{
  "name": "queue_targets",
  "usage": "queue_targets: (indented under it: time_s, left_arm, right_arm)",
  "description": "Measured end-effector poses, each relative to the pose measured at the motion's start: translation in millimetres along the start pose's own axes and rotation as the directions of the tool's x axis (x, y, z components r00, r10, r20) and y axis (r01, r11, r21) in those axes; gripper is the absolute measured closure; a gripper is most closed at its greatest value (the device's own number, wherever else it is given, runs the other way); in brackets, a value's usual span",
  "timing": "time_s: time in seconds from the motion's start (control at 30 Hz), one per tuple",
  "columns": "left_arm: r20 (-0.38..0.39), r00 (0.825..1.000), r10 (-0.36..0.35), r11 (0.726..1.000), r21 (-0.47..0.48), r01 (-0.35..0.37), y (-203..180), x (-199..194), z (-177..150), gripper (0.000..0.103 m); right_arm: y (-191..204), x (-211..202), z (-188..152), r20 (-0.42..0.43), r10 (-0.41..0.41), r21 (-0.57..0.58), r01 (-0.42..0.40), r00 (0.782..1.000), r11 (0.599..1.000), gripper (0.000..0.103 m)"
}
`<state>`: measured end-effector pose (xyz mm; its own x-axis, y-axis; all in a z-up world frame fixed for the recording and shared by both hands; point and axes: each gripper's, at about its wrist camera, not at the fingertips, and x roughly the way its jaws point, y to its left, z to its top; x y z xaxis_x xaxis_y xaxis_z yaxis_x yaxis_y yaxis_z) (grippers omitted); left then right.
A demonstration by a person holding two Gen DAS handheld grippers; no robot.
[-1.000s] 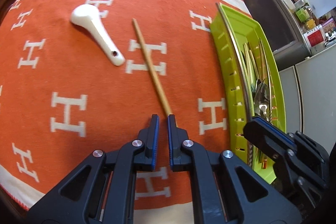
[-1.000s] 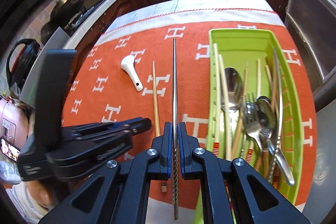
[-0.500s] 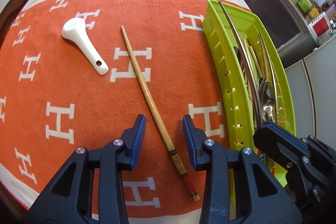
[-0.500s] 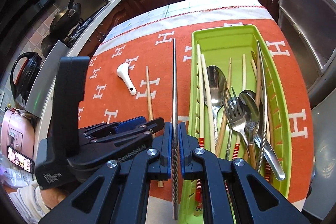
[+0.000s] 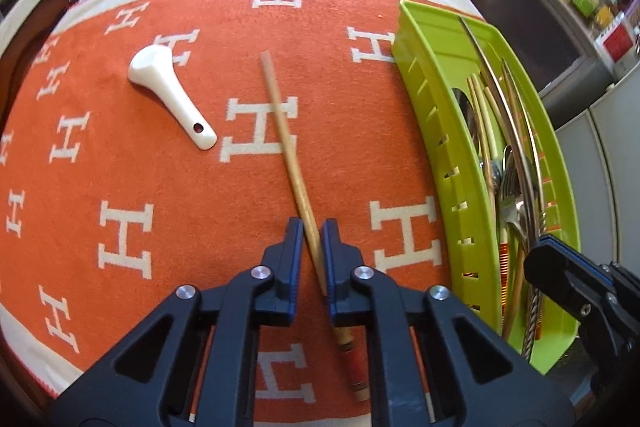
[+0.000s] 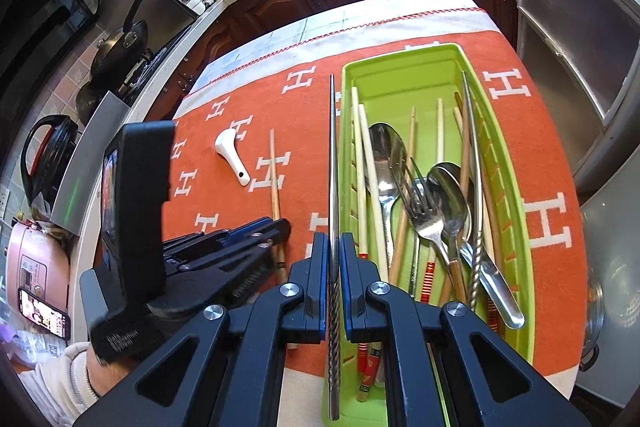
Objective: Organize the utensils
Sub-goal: 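Carry the steel chopstick to the tray while the left tool grasps a wooden chopstick, then lower both held chopsticks into the green tray and open both tools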
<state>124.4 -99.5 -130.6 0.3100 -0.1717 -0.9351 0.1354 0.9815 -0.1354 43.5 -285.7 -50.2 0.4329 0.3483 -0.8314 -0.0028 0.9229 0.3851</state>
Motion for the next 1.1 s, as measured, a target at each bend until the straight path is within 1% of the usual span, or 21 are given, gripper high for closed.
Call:
queue_targets:
  time_s: [0.13,0.23,0.43,0.5,0.6,0.7,0.83,0.97,1.1]
  left_arm:
    - [-0.001,0.998,-0.064,0.997,-0.040,0.064,14,-3,-5,0.099]
    - [-0.002,0.993,-0.115,0.990,-0.088,0.115,27,-9,-9,0.099]
    - [0.034,0.985,-0.170,0.978,-0.114,0.173,33,-40,-6,0.099]
    - [0.058,0.980,-0.192,0.975,-0.100,0.197,27,-56,-2,0.099]
    - [0.074,0.971,-0.228,0.970,-0.064,0.233,9,-76,6,0.099]
    - [0.057,0.961,-0.270,0.962,-0.029,0.272,-19,-81,15,0.099]
    - [0.027,0.956,-0.292,0.957,0.001,0.292,-50,-77,21,0.099]
    - [0.005,0.958,-0.286,0.958,0.010,0.286,-69,-69,21,0.099]
    - [-0.034,0.966,-0.255,0.966,0.023,0.256,-79,-51,21,0.098]
  right_arm:
    - [-4,-2,-3,0.003,0.000,0.015,0.000,1.000,1.000,0.098]
    - [-6,-6,-5,0.013,0.001,0.022,-0.001,1.000,1.000,0.098]
    - [-10,-17,-7,0.036,0.005,0.035,-0.006,0.999,0.999,0.098]
    - [-12,-22,-7,0.045,0.001,0.037,-0.002,0.999,0.999,0.098]
    - [-16,-30,-5,0.059,-0.013,0.034,0.011,0.998,0.999,0.098]
    - [-21,-36,-1,0.068,-0.032,0.031,0.030,0.997,0.999,0.098]
    - [-29,-40,4,0.073,-0.073,0.022,0.071,0.995,0.997,0.098]
    - [-40,-40,9,0.074,-0.122,0.017,0.121,0.990,0.992,0.097]
    - [-54,-34,13,0.050,-0.148,0.007,0.148,0.988,0.989,0.097]
